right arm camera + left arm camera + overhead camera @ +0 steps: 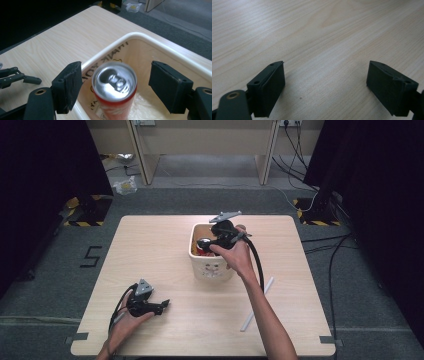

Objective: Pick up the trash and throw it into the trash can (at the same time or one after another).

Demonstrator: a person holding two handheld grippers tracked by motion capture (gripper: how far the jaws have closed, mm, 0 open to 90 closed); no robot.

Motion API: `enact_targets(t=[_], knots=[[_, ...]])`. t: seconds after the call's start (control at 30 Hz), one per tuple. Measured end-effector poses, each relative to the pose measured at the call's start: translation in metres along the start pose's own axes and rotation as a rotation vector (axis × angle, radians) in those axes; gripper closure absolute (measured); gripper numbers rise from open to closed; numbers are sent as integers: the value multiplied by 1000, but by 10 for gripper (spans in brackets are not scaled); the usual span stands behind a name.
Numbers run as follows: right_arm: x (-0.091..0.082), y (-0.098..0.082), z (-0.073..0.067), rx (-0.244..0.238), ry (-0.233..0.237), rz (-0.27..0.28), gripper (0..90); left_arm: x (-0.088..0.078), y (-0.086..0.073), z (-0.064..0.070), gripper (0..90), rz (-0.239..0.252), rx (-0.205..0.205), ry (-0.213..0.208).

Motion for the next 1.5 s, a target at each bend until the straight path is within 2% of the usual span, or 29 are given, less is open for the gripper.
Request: enact_targets(t=[0.17, 0.37, 0.63, 0.77, 1.1, 1.3, 1.5], knots=[[-22, 3, 8, 4, -32, 45, 257, 0, 0, 0, 144, 0, 0, 0], [-48, -1, 14, -16, -72, 75, 254, 0, 0, 0, 144, 0, 0, 0], [-79, -15, 20, -13, -118, 108, 251, 0, 0, 0, 144, 0, 0, 0], [-92, -26, 25, 7, -134, 120, 251, 0, 0, 0, 144, 1, -1, -1], [-110, -58, 42, 34, -196, 114, 250, 0, 0, 0, 144, 1, -1, 0], [-115, -76, 45, 27, -226, 100, 245, 0, 0, 0, 144, 1, 1, 0], [-116, -102, 46, 54, -228, 69, 232, 0, 0, 0, 144, 0, 2, 1]])
Point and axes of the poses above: each handheld gripper's, and its own axes: x roughly forward along the jaws, y roughly out of its top, z roughly to its right, the point moved 8 cm from there along x, roughly forward along the jaws, and after that the axes turned 1 degree about x, right-handed, at the moved point
